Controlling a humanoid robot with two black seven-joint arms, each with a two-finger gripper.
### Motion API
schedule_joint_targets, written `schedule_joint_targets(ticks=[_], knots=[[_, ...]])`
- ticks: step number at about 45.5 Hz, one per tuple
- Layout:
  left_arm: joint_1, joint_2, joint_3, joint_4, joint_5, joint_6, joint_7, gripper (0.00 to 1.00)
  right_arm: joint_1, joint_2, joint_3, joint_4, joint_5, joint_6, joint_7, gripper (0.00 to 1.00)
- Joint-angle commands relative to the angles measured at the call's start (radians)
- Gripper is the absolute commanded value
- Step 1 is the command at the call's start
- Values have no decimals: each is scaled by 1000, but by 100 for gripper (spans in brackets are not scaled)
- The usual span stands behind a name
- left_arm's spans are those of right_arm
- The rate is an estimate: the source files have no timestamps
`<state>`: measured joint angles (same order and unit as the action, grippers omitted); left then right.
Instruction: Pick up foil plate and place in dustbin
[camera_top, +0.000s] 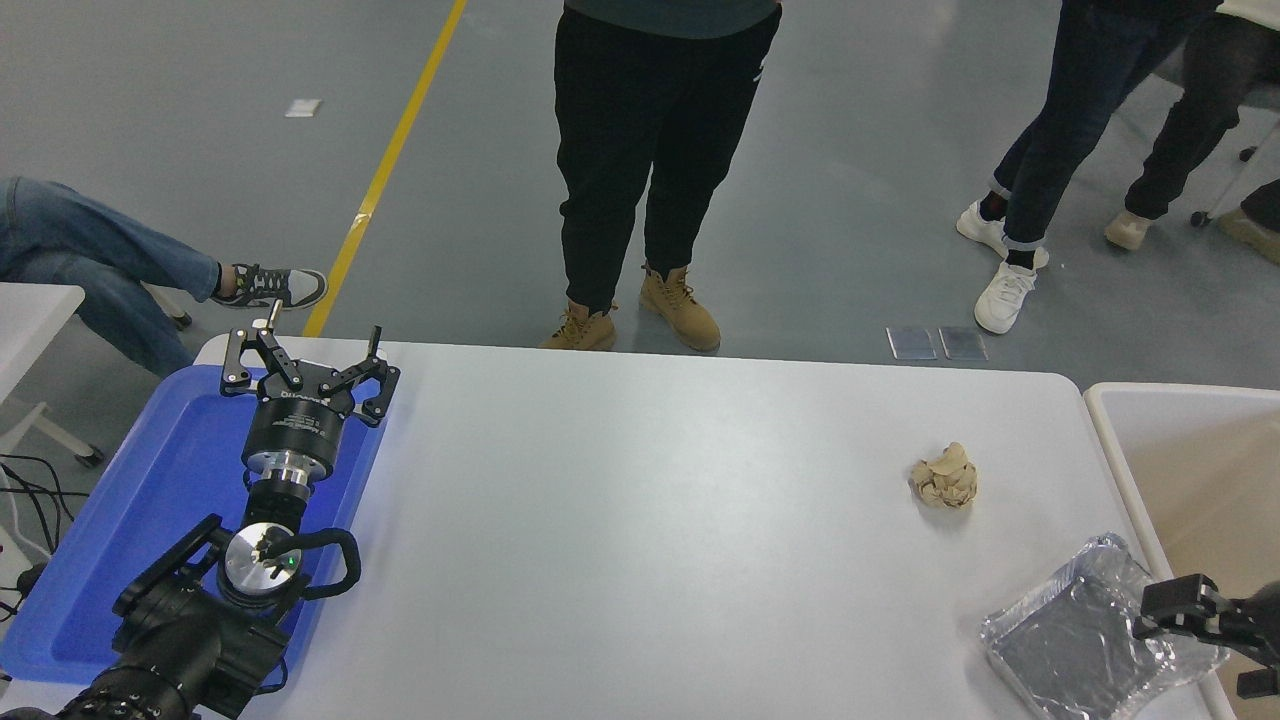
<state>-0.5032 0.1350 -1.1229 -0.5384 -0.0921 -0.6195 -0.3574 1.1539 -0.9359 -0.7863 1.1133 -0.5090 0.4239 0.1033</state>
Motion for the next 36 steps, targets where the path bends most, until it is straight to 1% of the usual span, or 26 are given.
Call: schedule_joint_targets(ticks=[1,14,21,29,33,36], knots=[[0,0,0,0,2,0,0,100,-137,34,127,-63,-28,-7,-2,100],[0,0,0,0,0,0,0,100,-158,89,128,-115,-26,-37,-4,100],[0,0,0,0,0,0,0,100,-177,108,130,-135,-26,-40,-4,96],[0,0,0,0,0,0,0,100,-194,115,128,-151,-29,-56,-7,72],[0,0,0,0,0,0,0,100,-201,134,128,-155,-31,-59,-7,58],[0,0,0,0,0,0,0,100,-207,137,128,-155,-31,-62,-8,50]])
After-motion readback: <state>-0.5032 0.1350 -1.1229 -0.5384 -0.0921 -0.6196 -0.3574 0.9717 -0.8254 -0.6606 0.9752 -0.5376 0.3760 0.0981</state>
